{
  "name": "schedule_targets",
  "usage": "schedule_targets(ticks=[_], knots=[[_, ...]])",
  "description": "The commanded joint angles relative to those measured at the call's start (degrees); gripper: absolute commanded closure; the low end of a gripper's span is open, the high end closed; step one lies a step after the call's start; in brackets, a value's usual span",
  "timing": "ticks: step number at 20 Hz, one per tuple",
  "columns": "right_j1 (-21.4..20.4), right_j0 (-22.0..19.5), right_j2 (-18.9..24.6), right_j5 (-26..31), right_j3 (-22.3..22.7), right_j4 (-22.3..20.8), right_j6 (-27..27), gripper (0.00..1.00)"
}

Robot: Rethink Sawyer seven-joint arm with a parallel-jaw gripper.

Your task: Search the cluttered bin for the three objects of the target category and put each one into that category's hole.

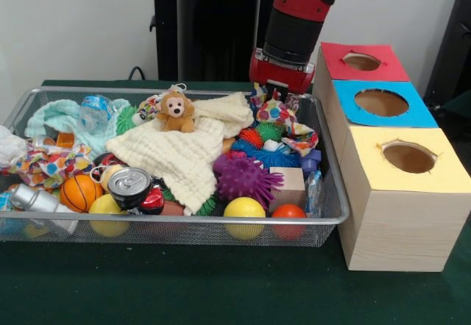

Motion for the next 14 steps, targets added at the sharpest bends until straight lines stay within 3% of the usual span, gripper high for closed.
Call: schedule_targets(ticks=[1,6,9,14], knots=[[-8.53,-0.92,3.31,10.55,-3.66,1.66,9.01,1.0],[-10.83,2.56,-0.28,18.11,-6.15,2.77,9.84,1.0],[-12.77,0.62,2.69,17.94,-5.2,2.68,10.26,1.0],[-15.0,0.27,3.92,18.28,-4.64,3.3,11.22,1.0]])
